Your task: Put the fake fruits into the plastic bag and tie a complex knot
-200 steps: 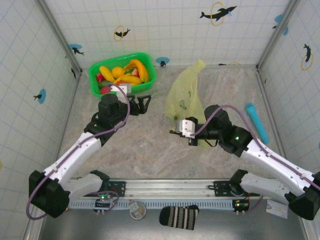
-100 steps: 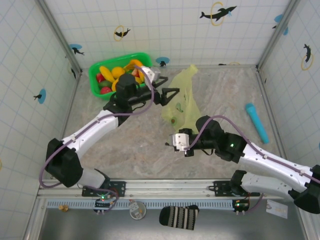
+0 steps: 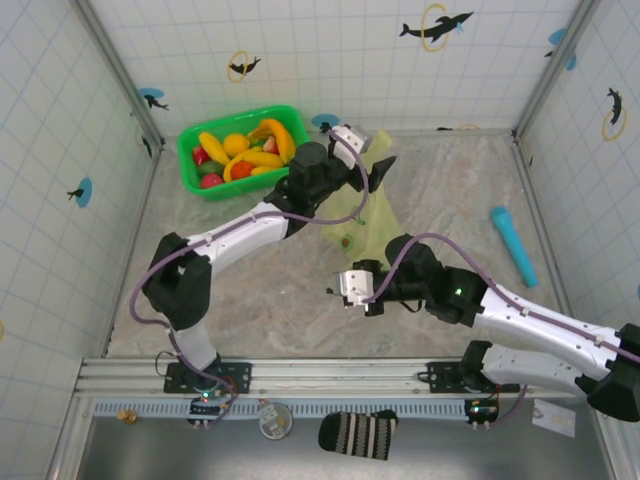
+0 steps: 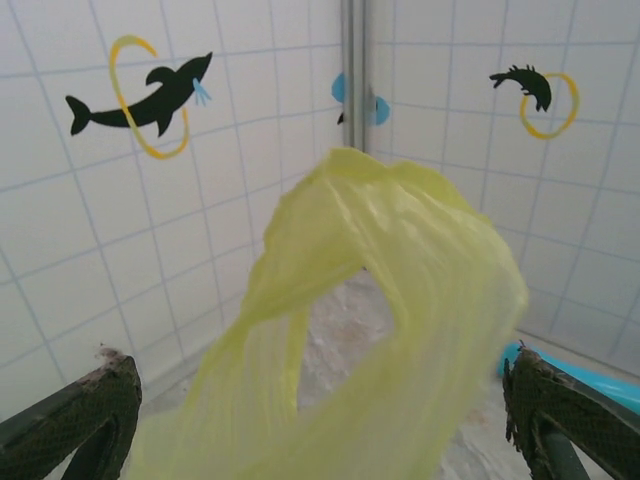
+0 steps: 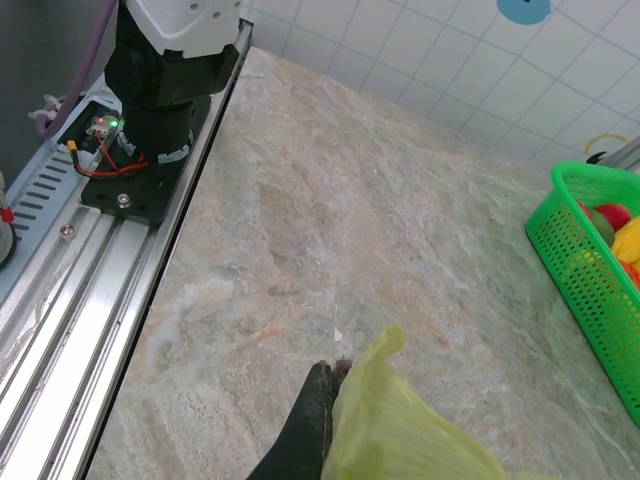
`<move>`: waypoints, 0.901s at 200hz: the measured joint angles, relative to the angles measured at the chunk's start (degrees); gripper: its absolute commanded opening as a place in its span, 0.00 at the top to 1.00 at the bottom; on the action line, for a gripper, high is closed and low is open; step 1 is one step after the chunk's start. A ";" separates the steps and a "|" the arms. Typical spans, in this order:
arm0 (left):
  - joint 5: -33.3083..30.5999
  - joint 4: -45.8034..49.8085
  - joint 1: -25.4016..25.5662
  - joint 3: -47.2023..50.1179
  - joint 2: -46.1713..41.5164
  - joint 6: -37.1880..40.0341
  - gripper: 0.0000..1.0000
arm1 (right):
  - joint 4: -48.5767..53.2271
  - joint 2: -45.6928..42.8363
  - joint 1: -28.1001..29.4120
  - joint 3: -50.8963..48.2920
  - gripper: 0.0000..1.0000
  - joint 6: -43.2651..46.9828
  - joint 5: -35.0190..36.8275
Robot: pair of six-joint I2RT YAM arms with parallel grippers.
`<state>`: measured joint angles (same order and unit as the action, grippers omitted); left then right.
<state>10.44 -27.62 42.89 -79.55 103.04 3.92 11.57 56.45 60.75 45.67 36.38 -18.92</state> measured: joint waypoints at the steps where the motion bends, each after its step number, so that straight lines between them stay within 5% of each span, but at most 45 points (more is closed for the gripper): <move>1: -0.11 -0.17 0.02 -0.26 0.28 0.13 0.22 | 0.02 0.00 0.02 0.02 1.00 0.00 0.04; 35: -2.89 -2.80 0.20 -3.87 4.39 0.87 1.00 | 0.11 -0.17 0.42 0.00 1.00 -0.24 1.33; 89: -4.28 -5.99 0.20 -0.70 0.13 3.23 1.00 | 0.55 -4.79 -2.34 0.00 1.00 -0.52 6.95; 143: -10.99 -8.02 -1.70 5.27 -15.30 4.37 1.00 | -7.91 -5.70 -24.70 2.80 1.00 -9.27 9.64; 180: -13.20 -12.20 -3.61 18.67 -29.86 1.92 1.00 | -18.21 -8.92 -27.34 1.70 1.00 -14.56 7.28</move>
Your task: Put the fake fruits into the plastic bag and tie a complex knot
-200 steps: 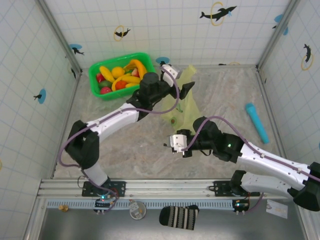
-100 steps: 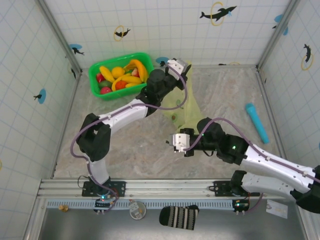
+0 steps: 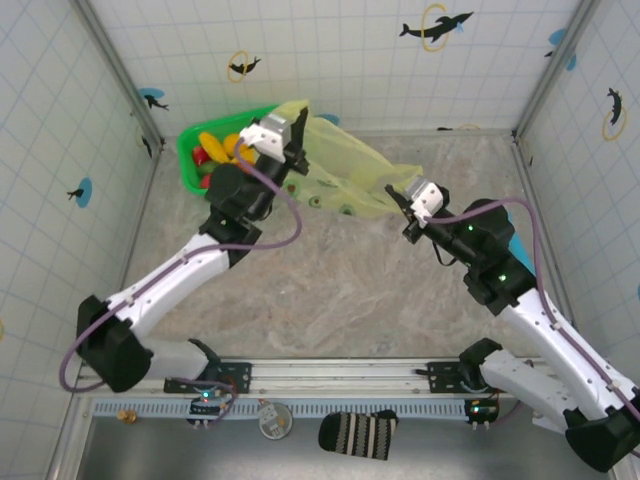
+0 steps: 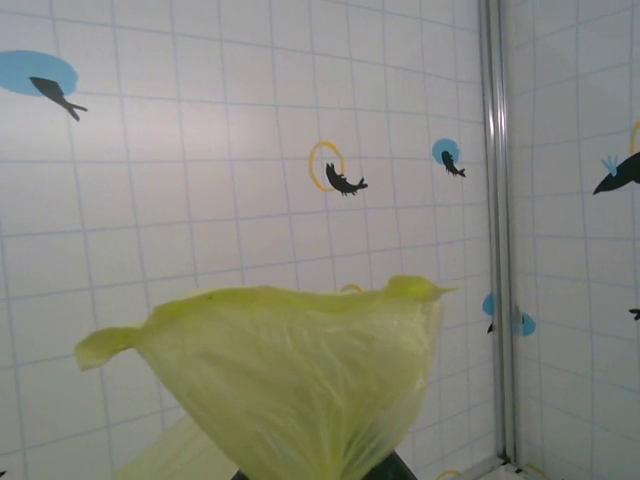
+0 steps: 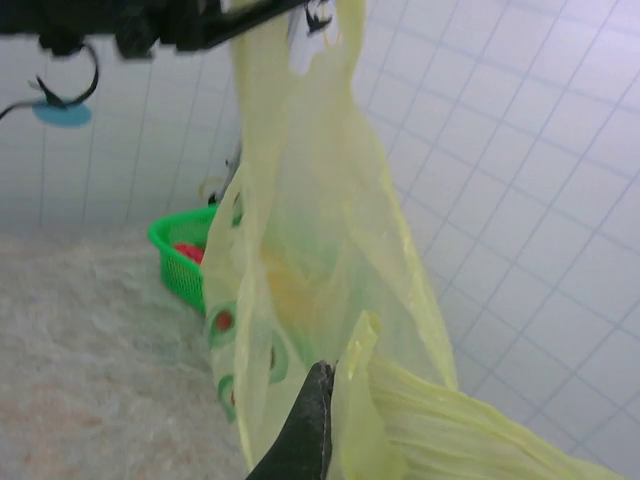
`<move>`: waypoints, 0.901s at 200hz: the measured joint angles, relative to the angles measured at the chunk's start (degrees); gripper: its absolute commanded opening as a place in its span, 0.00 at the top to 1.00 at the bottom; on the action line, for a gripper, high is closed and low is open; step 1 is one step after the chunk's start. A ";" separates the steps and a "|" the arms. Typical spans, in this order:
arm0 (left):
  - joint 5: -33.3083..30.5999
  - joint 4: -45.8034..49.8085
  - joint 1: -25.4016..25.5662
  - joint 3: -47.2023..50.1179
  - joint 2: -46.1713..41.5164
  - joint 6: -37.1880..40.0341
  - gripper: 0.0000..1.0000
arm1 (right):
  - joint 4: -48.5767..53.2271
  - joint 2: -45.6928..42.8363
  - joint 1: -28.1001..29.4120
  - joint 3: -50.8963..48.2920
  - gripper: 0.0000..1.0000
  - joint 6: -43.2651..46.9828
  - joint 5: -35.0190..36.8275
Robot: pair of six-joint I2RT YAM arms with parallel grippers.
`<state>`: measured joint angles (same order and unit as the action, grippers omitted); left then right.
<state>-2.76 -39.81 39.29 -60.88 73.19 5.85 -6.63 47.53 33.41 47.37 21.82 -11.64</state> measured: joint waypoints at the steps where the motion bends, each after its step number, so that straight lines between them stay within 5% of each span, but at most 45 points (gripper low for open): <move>1: -0.02 -0.02 0.00 0.24 -0.20 -0.04 1.00 | -0.15 -0.11 0.00 -0.09 1.00 -0.07 -0.07; 58: 2.97 6.64 0.15 23.21 -17.90 -11.63 0.95 | -3.56 -9.18 0.94 -18.32 0.98 -7.58 -4.83; 93: 6.43 15.82 0.15 23.69 -20.11 -14.91 0.84 | -3.39 -10.47 6.05 -22.38 0.98 -9.68 -4.87; 130: 6.40 24.04 0.15 21.14 -21.42 -15.30 0.57 | -3.08 -9.46 12.35 -21.42 0.99 -8.90 -0.66; 142: 6.38 27.15 0.15 19.19 -21.44 -15.21 0.55 | -2.19 -8.00 13.75 -19.67 1.00 -8.22 1.53; 162: 6.14 31.91 0.15 15.58 -21.40 -15.04 0.63 | -1.64 -6.86 15.13 -17.73 1.00 -6.95 4.50; 180: 4.31 34.60 0.15 13.25 -21.33 -14.88 0.99 | -1.55 -6.86 15.41 -17.33 1.00 -6.25 5.81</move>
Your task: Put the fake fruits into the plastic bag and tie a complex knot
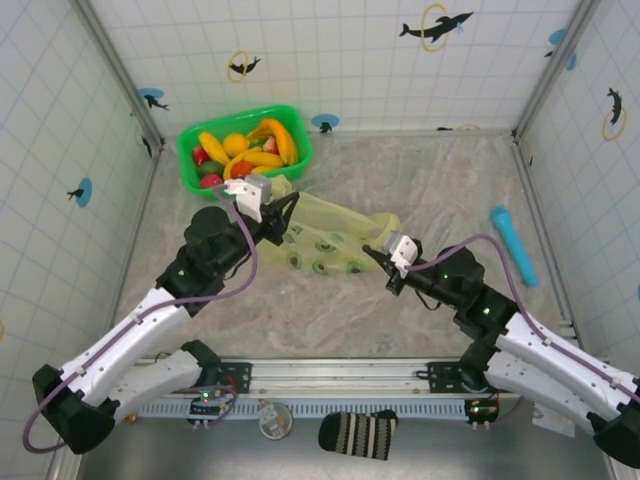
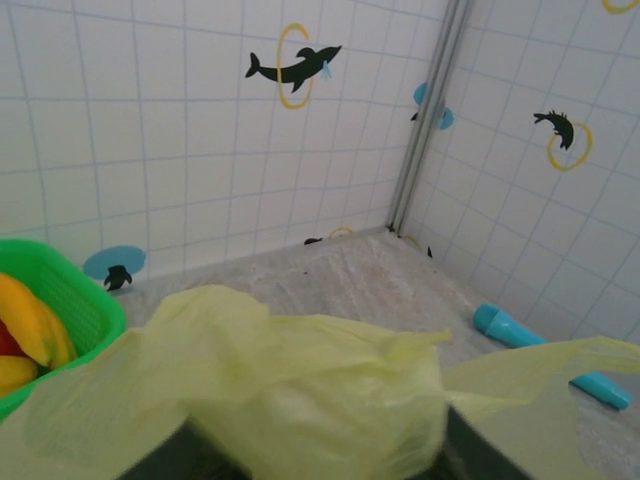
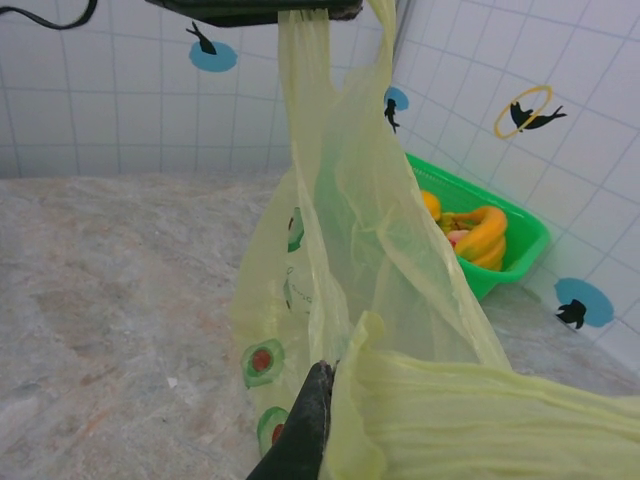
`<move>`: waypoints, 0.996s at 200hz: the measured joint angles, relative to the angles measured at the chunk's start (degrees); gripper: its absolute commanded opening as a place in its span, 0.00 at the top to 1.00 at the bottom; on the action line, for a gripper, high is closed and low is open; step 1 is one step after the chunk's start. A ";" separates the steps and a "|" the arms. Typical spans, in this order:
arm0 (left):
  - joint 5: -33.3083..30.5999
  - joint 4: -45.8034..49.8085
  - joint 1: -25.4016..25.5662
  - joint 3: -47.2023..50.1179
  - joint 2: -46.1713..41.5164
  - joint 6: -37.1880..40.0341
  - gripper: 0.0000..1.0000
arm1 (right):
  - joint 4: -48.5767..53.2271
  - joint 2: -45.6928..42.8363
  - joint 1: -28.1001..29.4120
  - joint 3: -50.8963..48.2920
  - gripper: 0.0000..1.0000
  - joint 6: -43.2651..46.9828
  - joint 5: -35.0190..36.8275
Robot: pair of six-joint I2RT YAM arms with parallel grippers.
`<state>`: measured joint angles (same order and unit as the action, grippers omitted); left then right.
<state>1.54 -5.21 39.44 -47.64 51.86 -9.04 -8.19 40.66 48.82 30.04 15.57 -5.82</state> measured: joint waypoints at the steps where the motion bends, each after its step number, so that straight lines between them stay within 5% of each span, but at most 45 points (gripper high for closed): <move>1: -0.28 0.24 0.00 -0.17 0.00 0.24 1.00 | 0.02 0.02 0.00 0.00 1.00 0.07 0.02; 37: -3.30 5.68 0.00 -4.13 1.64 1.51 1.00 | 1.62 0.39 -0.02 0.35 1.00 0.96 1.25; 62: -3.19 7.39 0.00 -4.79 1.31 1.51 1.00 | 2.82 1.79 0.00 2.03 0.39 1.14 1.84; 91: -6.82 6.64 0.00 -0.85 -2.08 2.36 1.00 | 5.07 3.69 -0.02 5.90 0.21 0.98 1.97; 125: -14.12 4.33 0.00 7.02 -7.37 4.15 1.00 | 4.66 4.61 -0.46 10.64 0.09 -1.73 1.44; 161: -21.49 0.44 0.00 11.93 -9.90 4.72 1.00 | 7.21 10.95 -5.40 20.28 0.21 -6.86 -4.59; 199: -29.09 -4.68 0.00 16.44 -12.98 5.18 1.00 | 9.99 12.70 -6.86 20.44 0.14 -11.06 -8.83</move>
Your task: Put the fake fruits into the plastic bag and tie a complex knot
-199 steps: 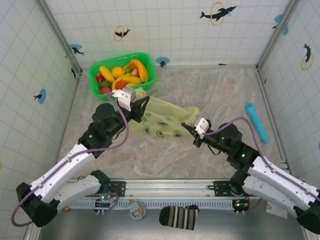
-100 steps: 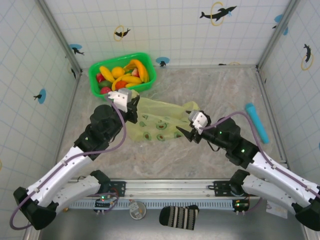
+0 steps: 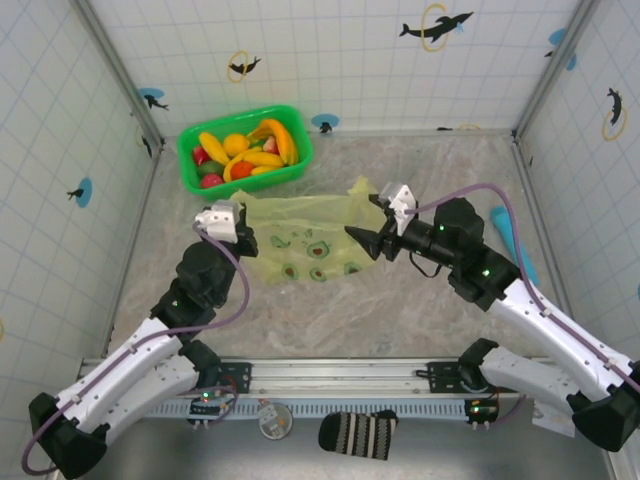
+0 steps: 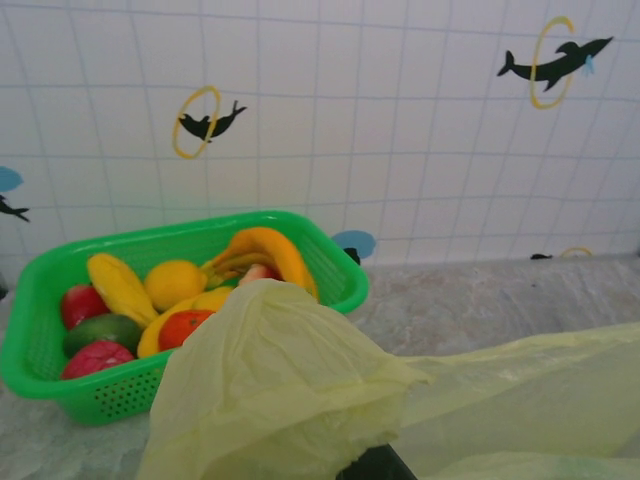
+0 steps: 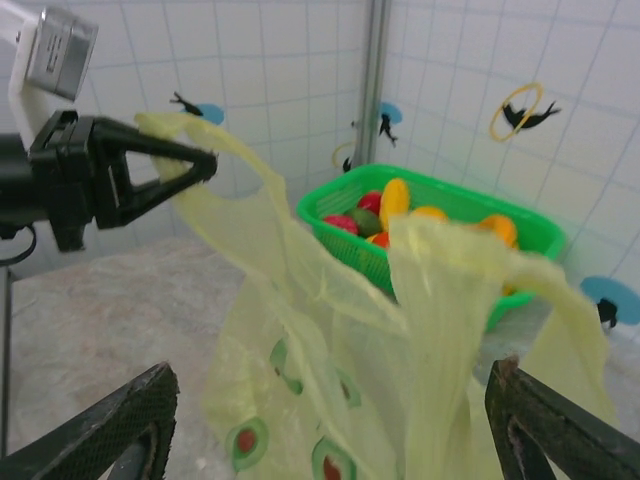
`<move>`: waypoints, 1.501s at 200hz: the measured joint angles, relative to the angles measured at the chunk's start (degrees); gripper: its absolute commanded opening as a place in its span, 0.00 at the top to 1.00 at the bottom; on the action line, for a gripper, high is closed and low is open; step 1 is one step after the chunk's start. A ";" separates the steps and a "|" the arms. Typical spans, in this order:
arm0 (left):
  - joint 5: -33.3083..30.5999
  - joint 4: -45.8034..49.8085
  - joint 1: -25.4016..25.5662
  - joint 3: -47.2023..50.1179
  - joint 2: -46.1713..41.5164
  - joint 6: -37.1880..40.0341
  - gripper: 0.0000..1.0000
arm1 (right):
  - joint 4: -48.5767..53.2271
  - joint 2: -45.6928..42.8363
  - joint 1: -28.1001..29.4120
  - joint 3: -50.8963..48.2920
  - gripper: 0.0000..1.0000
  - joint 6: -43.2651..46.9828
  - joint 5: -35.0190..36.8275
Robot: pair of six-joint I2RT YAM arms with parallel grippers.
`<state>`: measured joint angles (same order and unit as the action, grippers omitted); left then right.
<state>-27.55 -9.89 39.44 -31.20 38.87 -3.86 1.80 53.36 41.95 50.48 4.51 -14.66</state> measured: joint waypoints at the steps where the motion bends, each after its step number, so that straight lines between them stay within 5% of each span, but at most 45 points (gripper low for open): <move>1: -0.20 -0.09 -0.02 0.07 -0.02 0.00 1.00 | 0.13 0.00 0.00 0.00 0.14 -0.02 -0.04; 41: -6.14 -3.78 -0.31 3.69 -0.68 0.85 1.00 | 6.84 -0.52 -1.20 0.31 0.16 -2.64 -0.04; 89: -3.10 -1.42 -0.50 4.50 -1.42 1.66 1.00 | 10.95 4.68 -12.07 7.61 0.28 -7.91 -0.28; 141: 9.38 5.44 -0.50 5.20 -7.63 1.95 1.00 | 2.54 36.22 -19.78 28.98 0.21 -19.08 -2.56; 190: 25.79 5.44 -0.50 9.35 -11.69 3.87 1.00 | -1.07 69.85 -17.84 50.86 0.15 -25.22 -6.47; 246: 36.52 5.49 0.55 9.79 -10.47 4.55 1.00 | -2.91 94.18 -15.91 72.72 0.10 -34.45 -9.77; 271: 38.53 5.35 0.70 9.79 -9.44 5.11 1.00 | -4.96 98.27 -15.34 76.35 0.19 -37.97 -9.03; 300: 38.99 5.20 0.70 9.86 -9.18 5.25 1.00 | -8.41 99.21 -15.04 77.15 0.49 -41.51 -7.87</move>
<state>11.44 -4.69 40.14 -21.34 29.69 1.39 -6.61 152.57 26.92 127.63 -36.99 -22.52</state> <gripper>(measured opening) 0.051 0.612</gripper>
